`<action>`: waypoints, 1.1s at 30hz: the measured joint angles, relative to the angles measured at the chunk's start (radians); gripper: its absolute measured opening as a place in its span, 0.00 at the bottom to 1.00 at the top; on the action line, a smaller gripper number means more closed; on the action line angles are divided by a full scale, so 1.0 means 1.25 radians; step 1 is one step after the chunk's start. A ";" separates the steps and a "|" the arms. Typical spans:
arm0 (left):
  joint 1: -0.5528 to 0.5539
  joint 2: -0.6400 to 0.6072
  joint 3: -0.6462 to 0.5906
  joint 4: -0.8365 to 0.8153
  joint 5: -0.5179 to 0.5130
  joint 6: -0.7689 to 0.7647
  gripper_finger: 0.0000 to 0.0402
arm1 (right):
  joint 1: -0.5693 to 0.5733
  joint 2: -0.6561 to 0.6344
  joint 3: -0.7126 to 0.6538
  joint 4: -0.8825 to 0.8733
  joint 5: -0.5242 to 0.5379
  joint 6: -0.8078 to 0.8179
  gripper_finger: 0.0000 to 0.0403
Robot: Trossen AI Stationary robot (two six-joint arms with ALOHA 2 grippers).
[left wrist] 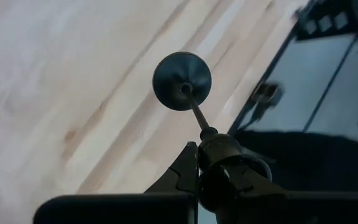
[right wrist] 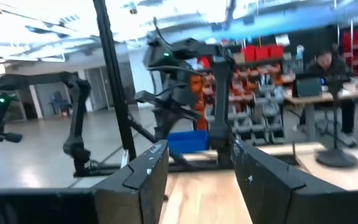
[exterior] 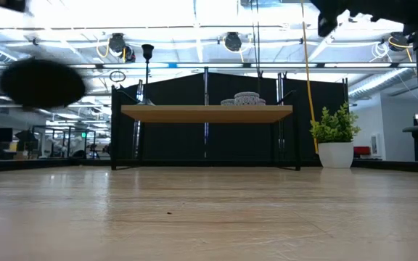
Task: Pick & Place candle stick holders
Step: Put the top black candle holder on the shelf
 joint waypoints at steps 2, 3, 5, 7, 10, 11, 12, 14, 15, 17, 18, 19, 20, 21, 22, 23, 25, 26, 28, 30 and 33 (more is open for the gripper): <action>0.028 0.000 0.030 0.000 -0.007 0.035 0.04 | 0.032 0.022 0.000 0.047 0.030 -0.015 0.42; 0.042 0.000 0.042 0.000 -0.009 0.052 0.04 | 0.048 0.034 0.000 0.065 0.049 -0.026 0.42; 0.070 0.007 0.067 -0.001 -0.009 0.083 0.04 | 0.082 0.061 0.005 0.090 0.085 -0.049 0.42; 0.095 0.020 0.091 -0.009 -0.005 0.108 0.04 | 0.115 0.093 0.019 0.098 0.121 -0.071 0.42; 0.128 0.047 0.130 -0.010 0.013 0.149 0.04 | 0.164 0.152 0.051 0.093 0.181 -0.115 0.42; 0.136 0.057 0.144 -0.011 0.021 0.162 0.04 | 0.177 0.174 0.066 0.088 0.201 -0.125 0.42; 0.144 0.070 0.159 -0.016 0.026 0.176 0.04 | 0.190 0.196 0.083 0.083 0.218 -0.131 0.42; 0.158 0.096 0.190 -0.016 0.040 0.205 0.04 | 0.205 0.242 0.122 0.060 0.245 -0.138 0.42; 0.164 0.110 0.206 -0.019 0.043 0.220 0.04 | 0.210 0.264 0.145 0.041 0.260 -0.137 0.42; 0.175 0.137 0.242 -0.034 0.049 0.245 0.04 | 0.215 0.306 0.192 -0.013 0.282 -0.132 0.42; 0.180 0.150 0.258 -0.041 0.054 0.258 0.04 | 0.216 0.325 0.215 -0.041 0.284 -0.126 0.42; 0.185 0.164 0.276 -0.051 0.058 0.269 0.04 | 0.217 0.346 0.241 -0.074 0.283 -0.119 0.42; 0.189 0.178 0.293 -0.063 0.058 0.279 0.04 | 0.219 0.365 0.268 -0.104 0.284 -0.114 0.42; 0.191 0.191 0.308 -0.074 0.058 0.289 0.04 | 0.219 0.384 0.295 -0.133 0.283 -0.108 0.42; 0.195 0.204 0.322 -0.082 0.058 0.299 0.04 | 0.219 0.402 0.323 -0.163 0.283 -0.101 0.42; 0.199 0.217 0.338 -0.091 0.058 0.310 0.04 | 0.220 0.421 0.348 -0.190 0.283 -0.092 0.42; 0.205 0.242 0.368 -0.100 0.057 0.331 0.04 | 0.220 0.457 0.399 -0.240 0.283 -0.077 0.42; 0.207 0.252 0.382 -0.102 0.056 0.341 0.04 | 0.220 0.474 0.421 -0.264 0.282 -0.073 0.42; 0.209 0.273 0.409 -0.102 0.049 0.363 0.04 | 0.223 0.508 0.467 -0.302 0.280 -0.071 0.42; 0.213 0.291 0.435 -0.102 0.041 0.380 0.04 | 0.230 0.538 0.507 -0.350 0.280 -0.076 0.43; 0.222 0.309 0.468 -0.102 0.033 0.399 0.04 | 0.246 0.579 0.556 -0.393 0.264 -0.091 0.44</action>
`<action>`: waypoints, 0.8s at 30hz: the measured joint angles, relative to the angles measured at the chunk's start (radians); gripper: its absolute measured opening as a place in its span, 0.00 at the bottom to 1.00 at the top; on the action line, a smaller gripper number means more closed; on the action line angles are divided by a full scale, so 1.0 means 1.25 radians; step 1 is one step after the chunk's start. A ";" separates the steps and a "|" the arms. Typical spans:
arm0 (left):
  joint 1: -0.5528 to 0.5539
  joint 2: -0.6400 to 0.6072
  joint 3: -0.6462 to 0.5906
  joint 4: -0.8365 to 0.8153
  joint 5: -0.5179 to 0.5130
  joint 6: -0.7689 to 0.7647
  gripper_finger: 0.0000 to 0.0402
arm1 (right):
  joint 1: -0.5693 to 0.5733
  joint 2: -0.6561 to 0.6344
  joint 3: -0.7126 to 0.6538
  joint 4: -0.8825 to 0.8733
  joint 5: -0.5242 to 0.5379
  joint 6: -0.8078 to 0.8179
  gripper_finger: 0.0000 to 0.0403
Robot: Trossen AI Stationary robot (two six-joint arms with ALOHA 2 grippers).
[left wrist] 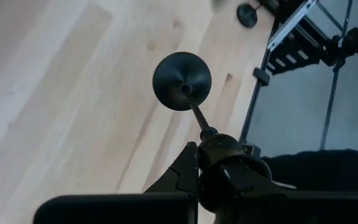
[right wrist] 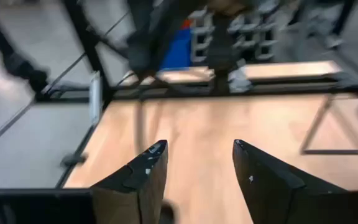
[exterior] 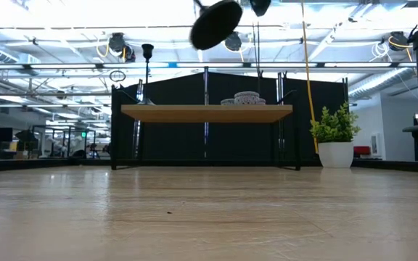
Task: Pick & Place candle stick holders
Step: Put the top black candle holder on the shelf
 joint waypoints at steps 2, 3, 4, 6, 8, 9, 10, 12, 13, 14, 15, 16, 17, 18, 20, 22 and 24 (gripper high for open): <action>0.008 0.005 0.012 0.003 -0.013 0.011 0.04 | 0.010 0.025 0.021 -0.003 -0.006 -0.008 0.46; 0.010 0.006 0.012 0.003 -0.019 0.014 0.04 | 0.015 0.036 0.030 0.002 -0.006 -0.011 0.48; 0.013 0.006 0.012 0.003 -0.020 0.015 0.04 | 0.021 0.042 0.033 -0.001 -0.006 -0.012 0.50; 0.019 0.006 0.012 0.003 -0.027 0.016 0.04 | 0.026 0.055 0.045 -0.003 -0.005 -0.013 0.54; 0.022 0.006 0.012 0.002 -0.036 0.017 0.04 | 0.027 0.069 0.058 0.003 -0.005 -0.004 0.58; 0.024 0.006 0.012 0.003 -0.039 0.019 0.04 | 0.027 0.076 0.065 -0.004 -0.005 0.004 0.60; 0.027 0.006 0.012 0.003 -0.041 0.023 0.04 | 0.026 0.086 0.075 -0.005 -0.004 0.013 0.62; 0.031 0.006 0.012 0.003 -0.041 0.026 0.04 | 0.026 0.105 0.098 0.001 -0.003 0.020 0.64; 0.033 0.006 0.012 0.003 -0.040 0.026 0.04 | 0.026 0.112 0.107 -0.006 -0.003 0.022 0.65; 0.035 0.006 0.012 0.003 -0.041 0.026 0.04 | 0.026 0.120 0.119 -0.007 -0.003 0.022 0.65; 0.038 0.006 0.012 0.005 -0.041 0.028 0.04 | 0.026 0.130 0.132 -0.004 -0.003 0.022 0.65; 0.039 0.006 0.012 0.006 -0.042 0.029 0.04 | 0.026 0.136 0.145 -0.016 -0.003 0.022 0.65; 0.039 0.006 0.012 0.006 -0.044 0.029 0.04 | 0.025 0.143 0.157 -0.039 -0.003 0.025 0.65; 0.040 0.006 0.012 0.007 -0.047 0.030 0.04 | 0.022 0.153 0.169 -0.052 -0.004 0.029 0.65; 0.040 0.006 0.012 0.007 -0.049 0.031 0.04 | 0.018 0.167 0.186 -0.058 -0.005 0.031 0.65; 0.040 0.006 0.012 0.007 -0.049 0.032 0.04 | 0.012 0.179 0.199 -0.081 -0.008 0.034 0.65; 0.040 0.006 0.012 0.009 -0.049 0.033 0.04 | 0.007 0.187 0.207 -0.082 -0.024 0.045 0.65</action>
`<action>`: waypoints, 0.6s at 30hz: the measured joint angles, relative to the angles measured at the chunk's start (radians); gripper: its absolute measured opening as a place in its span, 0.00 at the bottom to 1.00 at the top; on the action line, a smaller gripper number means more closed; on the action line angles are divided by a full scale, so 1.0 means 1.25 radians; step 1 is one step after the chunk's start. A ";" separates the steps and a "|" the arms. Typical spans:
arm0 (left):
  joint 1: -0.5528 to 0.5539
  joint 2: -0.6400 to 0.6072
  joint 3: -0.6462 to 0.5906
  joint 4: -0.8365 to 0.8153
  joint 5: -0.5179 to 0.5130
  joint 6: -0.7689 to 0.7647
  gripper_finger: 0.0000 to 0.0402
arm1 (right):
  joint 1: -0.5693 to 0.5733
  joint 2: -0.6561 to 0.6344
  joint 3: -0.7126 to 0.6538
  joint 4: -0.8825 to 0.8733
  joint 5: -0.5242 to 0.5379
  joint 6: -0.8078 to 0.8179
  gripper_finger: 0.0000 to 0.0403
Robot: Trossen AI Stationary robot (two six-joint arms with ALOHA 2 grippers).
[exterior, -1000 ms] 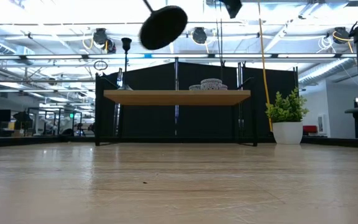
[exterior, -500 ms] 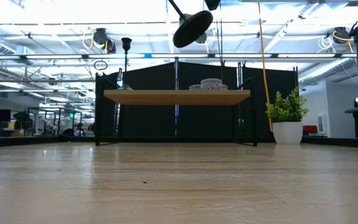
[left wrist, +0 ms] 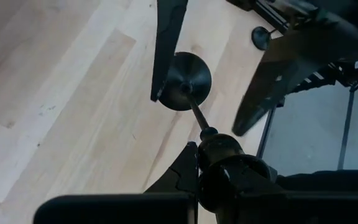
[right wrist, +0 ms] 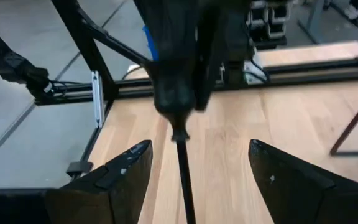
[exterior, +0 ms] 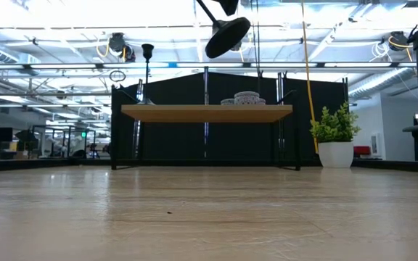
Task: Pick & Place candle stick holders
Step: Put the top black candle holder on the shelf
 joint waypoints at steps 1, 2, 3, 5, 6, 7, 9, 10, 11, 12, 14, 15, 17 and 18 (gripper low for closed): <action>0.000 0.000 0.000 0.001 -0.001 0.000 0.04 | 0.000 0.002 0.000 -0.006 -0.002 0.007 0.65; 0.002 0.000 0.000 0.002 -0.003 0.000 0.04 | -0.003 0.008 0.003 -0.006 -0.002 0.012 0.65; 0.002 0.000 0.000 0.002 -0.005 0.000 0.04 | -0.005 0.014 0.005 0.002 -0.003 0.013 0.65; 0.002 0.000 0.000 0.002 -0.005 0.000 0.04 | -0.008 0.023 0.005 -0.005 -0.007 0.014 0.65; 0.002 0.000 0.000 0.002 -0.005 0.000 0.04 | -0.009 0.027 0.004 -0.002 -0.015 0.016 0.65; 0.002 0.000 0.000 0.002 -0.005 0.001 0.04 | -0.010 0.029 0.004 0.006 -0.024 0.019 0.65; 0.002 0.000 0.000 0.002 -0.005 0.002 0.04 | -0.010 0.035 0.004 0.016 -0.042 0.028 0.65; 0.004 0.000 0.000 0.003 -0.005 0.002 0.04 | -0.009 0.037 0.004 0.021 -0.044 0.032 0.65; 0.004 0.000 0.000 0.004 -0.005 0.001 0.04 | -0.009 0.040 0.004 0.019 -0.045 0.033 0.65; 0.004 0.000 0.000 0.004 -0.005 0.001 0.04 | -0.009 0.044 0.004 0.018 -0.046 0.034 0.65; 0.004 0.000 0.000 0.005 -0.005 0.000 0.04 | -0.009 0.050 0.004 0.029 -0.046 0.034 0.65; 0.004 0.000 0.000 0.005 -0.005 0.000 0.04 | -0.009 0.050 0.004 0.033 -0.045 0.034 0.65; 0.004 0.011 0.000 0.010 -0.004 0.000 0.04 | -0.010 0.049 0.004 0.043 -0.057 0.034 0.65; 0.004 0.015 0.000 0.013 0.000 0.001 0.04 | -0.010 0.048 0.004 0.048 -0.064 0.034 0.65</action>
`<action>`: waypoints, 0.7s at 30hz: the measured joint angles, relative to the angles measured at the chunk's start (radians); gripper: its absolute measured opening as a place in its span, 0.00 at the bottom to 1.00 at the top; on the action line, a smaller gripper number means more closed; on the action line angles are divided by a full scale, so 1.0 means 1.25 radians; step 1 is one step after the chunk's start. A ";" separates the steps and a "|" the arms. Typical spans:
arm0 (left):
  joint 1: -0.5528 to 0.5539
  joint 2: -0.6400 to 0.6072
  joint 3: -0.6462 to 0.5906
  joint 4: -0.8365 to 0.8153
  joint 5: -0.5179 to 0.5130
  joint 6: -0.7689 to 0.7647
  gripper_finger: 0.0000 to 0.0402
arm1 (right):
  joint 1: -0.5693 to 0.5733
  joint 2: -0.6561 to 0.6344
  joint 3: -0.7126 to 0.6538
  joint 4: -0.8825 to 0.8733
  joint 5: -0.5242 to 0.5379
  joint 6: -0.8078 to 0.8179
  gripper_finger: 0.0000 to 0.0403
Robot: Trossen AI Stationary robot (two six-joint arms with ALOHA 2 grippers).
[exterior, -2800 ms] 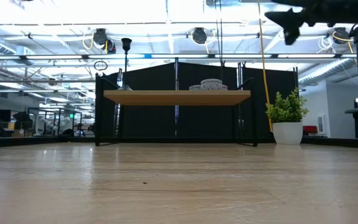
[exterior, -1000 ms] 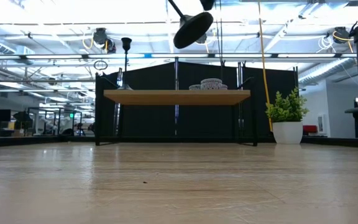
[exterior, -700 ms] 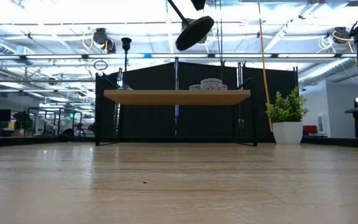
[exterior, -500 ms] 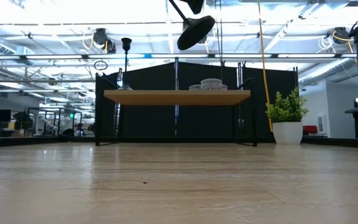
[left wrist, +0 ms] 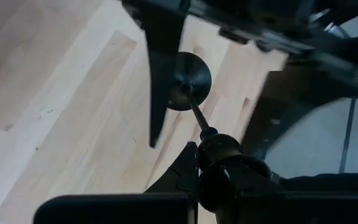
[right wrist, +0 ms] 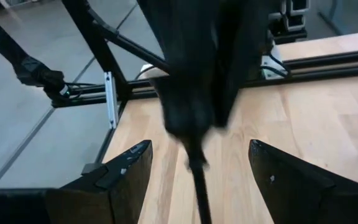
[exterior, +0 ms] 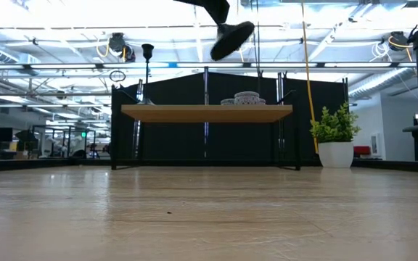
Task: Pick & Place candle stick holders
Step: Put the top black candle holder on the shelf
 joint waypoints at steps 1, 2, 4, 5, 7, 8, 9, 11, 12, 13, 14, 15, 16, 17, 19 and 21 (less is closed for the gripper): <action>0.000 0.004 -0.001 -0.001 0.006 0.001 0.04 | 0.001 0.000 0.000 0.001 -0.001 0.000 0.65; 0.000 0.014 -0.001 0.001 0.014 0.006 0.04 | 0.001 0.000 0.000 0.000 -0.002 0.000 0.65; 0.000 0.028 -0.001 0.023 0.030 0.016 0.04 | 0.001 0.000 0.000 -0.005 -0.003 0.000 0.64; 0.000 0.030 -0.001 0.025 0.038 0.021 0.04 | 0.001 0.000 0.000 -0.009 -0.003 0.000 0.63; 0.001 0.039 -0.001 0.027 0.050 0.030 0.04 | 0.001 0.000 0.000 -0.015 -0.005 0.000 0.61; 0.002 0.041 -0.001 0.034 0.051 0.033 0.04 | 0.001 0.000 0.000 -0.020 -0.005 0.001 0.60; 0.003 0.043 -0.001 0.036 0.053 0.033 0.04 | 0.001 0.000 0.000 -0.026 -0.003 0.003 0.59; 0.003 0.044 -0.001 0.030 0.059 0.033 0.04 | 0.001 0.000 -0.001 -0.035 -0.004 0.014 0.57; 0.003 0.044 -0.001 0.031 0.059 0.034 0.04 | 0.001 0.000 -0.001 -0.041 -0.005 0.021 0.56; 0.003 0.043 -0.001 0.034 0.059 0.034 0.04 | 0.001 0.000 -0.001 -0.044 -0.004 0.022 0.56; 0.003 0.042 -0.001 0.034 0.059 0.033 0.04 | 0.001 0.000 -0.001 -0.045 -0.003 0.023 0.55; 0.003 0.042 -0.001 0.033 0.059 0.033 0.04 | 0.001 0.000 -0.001 -0.045 -0.003 0.023 0.54; 0.003 0.042 -0.001 0.032 0.059 0.033 0.04 | 0.001 0.000 -0.001 -0.045 -0.003 0.023 0.54; 0.003 0.043 -0.001 0.031 0.059 0.034 0.04 | 0.001 0.000 -0.001 -0.045 -0.003 0.023 0.53; 0.001 0.043 -0.001 0.030 0.058 0.034 0.04 | 0.001 0.000 -0.001 -0.042 -0.004 0.022 0.52; 0.000 0.043 -0.001 0.030 0.059 0.034 0.04 | 0.001 0.000 -0.001 -0.042 -0.005 0.023 0.51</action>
